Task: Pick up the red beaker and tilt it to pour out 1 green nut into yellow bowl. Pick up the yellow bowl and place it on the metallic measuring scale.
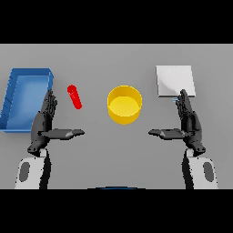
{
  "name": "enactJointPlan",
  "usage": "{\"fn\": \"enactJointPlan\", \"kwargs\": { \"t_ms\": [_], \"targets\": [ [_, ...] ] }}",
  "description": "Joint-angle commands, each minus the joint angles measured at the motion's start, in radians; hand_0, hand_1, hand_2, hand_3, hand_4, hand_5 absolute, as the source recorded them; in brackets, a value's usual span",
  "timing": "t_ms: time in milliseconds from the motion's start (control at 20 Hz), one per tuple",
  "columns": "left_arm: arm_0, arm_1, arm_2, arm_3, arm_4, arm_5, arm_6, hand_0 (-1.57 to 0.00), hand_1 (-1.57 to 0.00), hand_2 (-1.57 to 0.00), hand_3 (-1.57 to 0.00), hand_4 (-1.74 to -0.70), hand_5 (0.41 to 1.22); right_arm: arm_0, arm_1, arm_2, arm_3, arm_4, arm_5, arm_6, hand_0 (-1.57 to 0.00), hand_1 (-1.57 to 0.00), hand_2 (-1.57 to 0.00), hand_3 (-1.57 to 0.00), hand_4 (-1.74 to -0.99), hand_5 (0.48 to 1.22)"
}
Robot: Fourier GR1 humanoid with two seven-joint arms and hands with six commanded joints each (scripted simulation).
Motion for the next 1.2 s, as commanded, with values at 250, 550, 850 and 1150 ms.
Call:
{"fn": "enactJointPlan", "kwargs": {
  "t_ms": [250,550,850,1150],
  "targets": [
    [-0.007,0.034,0.029,0.015,0.025,-0.02,-0.004,0.0,0.0,0.0,0.0,-1.09,0.623,0.003,0.009,0.008,-0.003,0.006,-0.005,-0.006,0.0,0.0,0.0,0.0,-1.128,0.66],
    [0.104,0.071,-0.063,-0.132,-0.107,-0.005,-0.015,0.0,0.0,0.0,0.0,-1.1,0.616,0.087,-0.052,0.131,-0.103,0.265,-0.062,-0.107,0.0,0.0,0.0,0.0,-1.118,0.663],
    [0.035,0.062,-0.078,-0.041,-0.159,0.014,-0.005,0.0,0.0,0.0,0.0,-1.11,0.623,0.093,-0.046,0.136,-0.117,0.265,-0.061,-0.081,0.0,0.0,0.0,0.0,-1.13,0.65],
    [-0.133,0.048,-0.036,0.182,-0.175,0.048,-0.064,0.0,0.0,0.0,0.0,-1.15,0.636,0.09,-0.043,0.118,-0.118,0.211,-0.037,-0.113,0.0,0.0,0.0,0.0,-1.204,0.661]
  ]
}}
